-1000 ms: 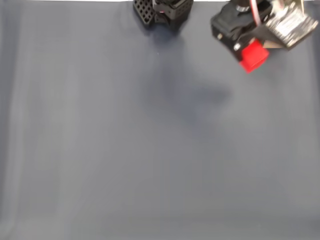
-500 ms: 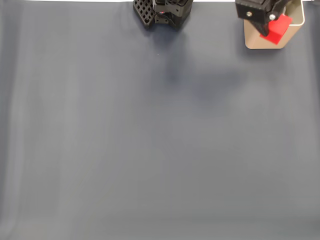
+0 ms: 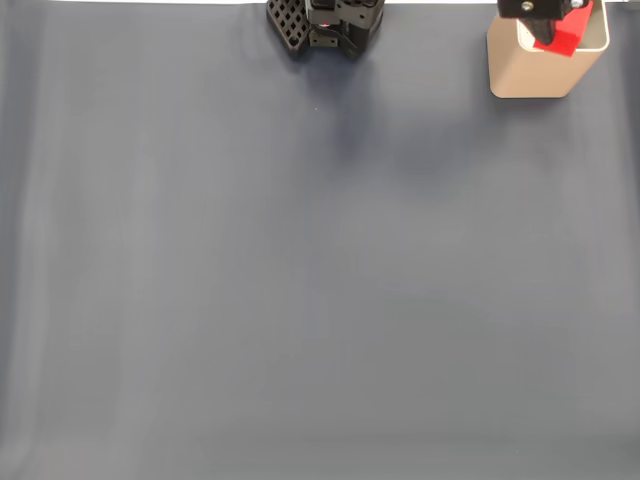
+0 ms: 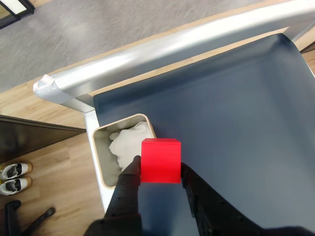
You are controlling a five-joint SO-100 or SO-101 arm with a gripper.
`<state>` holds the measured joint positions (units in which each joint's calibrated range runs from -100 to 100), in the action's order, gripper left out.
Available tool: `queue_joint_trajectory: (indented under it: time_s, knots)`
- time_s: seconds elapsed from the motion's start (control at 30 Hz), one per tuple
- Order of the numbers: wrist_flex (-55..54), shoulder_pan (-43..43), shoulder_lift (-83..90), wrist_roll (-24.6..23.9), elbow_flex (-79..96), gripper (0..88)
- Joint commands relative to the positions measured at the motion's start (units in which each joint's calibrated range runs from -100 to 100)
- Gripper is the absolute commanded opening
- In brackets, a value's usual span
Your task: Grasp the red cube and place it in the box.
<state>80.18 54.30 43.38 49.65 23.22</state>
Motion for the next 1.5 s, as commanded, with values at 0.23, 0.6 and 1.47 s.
queue_joint_trajectory:
  time_s: [0.23, 0.6, 1.47]
  knots:
    - [-0.45, 7.07, -1.19, -1.27, -2.08, 0.3]
    - [-3.4, 8.99, -1.71, 1.86, -0.25, 0.4]
    - [-4.96, 11.97, -0.24, 2.0, 3.67, 0.8]
